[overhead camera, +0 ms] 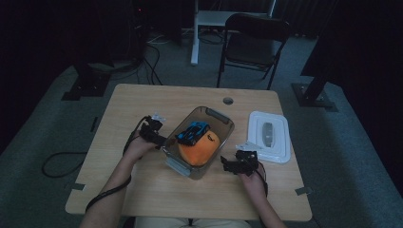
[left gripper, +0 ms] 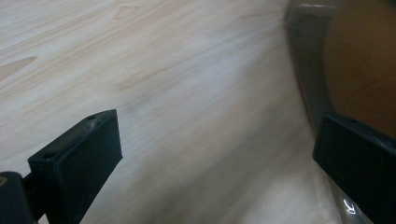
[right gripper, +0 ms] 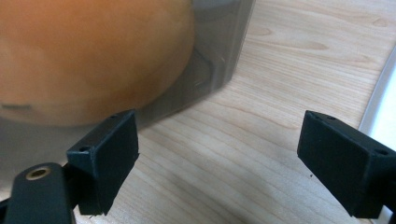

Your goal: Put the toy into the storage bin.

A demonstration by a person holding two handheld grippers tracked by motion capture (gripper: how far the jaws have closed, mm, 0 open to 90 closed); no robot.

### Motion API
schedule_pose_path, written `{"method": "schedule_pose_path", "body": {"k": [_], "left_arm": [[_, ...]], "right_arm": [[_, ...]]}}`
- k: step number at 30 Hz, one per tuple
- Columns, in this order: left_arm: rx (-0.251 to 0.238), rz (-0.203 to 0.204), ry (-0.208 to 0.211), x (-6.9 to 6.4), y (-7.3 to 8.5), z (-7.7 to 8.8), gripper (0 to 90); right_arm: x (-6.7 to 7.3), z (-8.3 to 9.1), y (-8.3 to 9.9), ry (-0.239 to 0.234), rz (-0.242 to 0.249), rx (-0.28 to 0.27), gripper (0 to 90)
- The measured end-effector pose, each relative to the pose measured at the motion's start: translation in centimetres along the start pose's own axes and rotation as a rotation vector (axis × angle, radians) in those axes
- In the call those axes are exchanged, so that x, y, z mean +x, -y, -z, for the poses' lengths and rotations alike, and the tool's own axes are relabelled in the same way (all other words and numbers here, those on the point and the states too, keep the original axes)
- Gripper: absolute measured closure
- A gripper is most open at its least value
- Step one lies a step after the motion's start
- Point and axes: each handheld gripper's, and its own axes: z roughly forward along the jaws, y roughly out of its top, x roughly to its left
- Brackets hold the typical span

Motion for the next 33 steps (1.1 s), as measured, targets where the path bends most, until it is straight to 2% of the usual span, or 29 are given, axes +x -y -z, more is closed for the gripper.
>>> {"method": "schedule_pose_path", "body": {"k": [8, 10, 13, 16, 20, 25, 33], "left_arm": [[-0.015, -0.039, 0.015, -2.6, 0.7, 0.4, 1.9], [-0.021, -0.037, 0.018, -3.1, 0.9, 0.5, 1.9], [-0.029, -0.04, 0.03, -3.9, 1.1, 0.4, 1.9], [-0.031, -0.054, 0.007, -4.6, 1.2, 0.6, 1.9], [-0.037, -0.044, -0.004, -5.0, 1.4, 0.8, 2.0], [-0.045, -0.033, -0.005, -5.5, 1.8, 1.1, 2.1], [-0.036, -0.059, -0.03, -6.0, 2.2, 1.9, 2.3]], "right_arm": [[-0.1, 0.6, 0.0, 0.002, 0.005, -0.013, 12.5], [-0.2, 0.7, 0.1, 0.013, 0.011, -0.019, 12.6], [-0.7, 0.8, 0.3, 0.002, 0.005, -0.019, 12.9], [-1.1, 0.9, 0.4, -0.006, 0.008, -0.013, 13.2], [-1.1, 1.0, 0.4, -0.005, 0.029, -0.009, 13.8], [-1.4, 0.9, 0.5, -0.034, 0.045, 0.003, 14.1], [-1.4, 0.5, 0.0, -0.031, 0.086, 0.002, 14.7]]}}
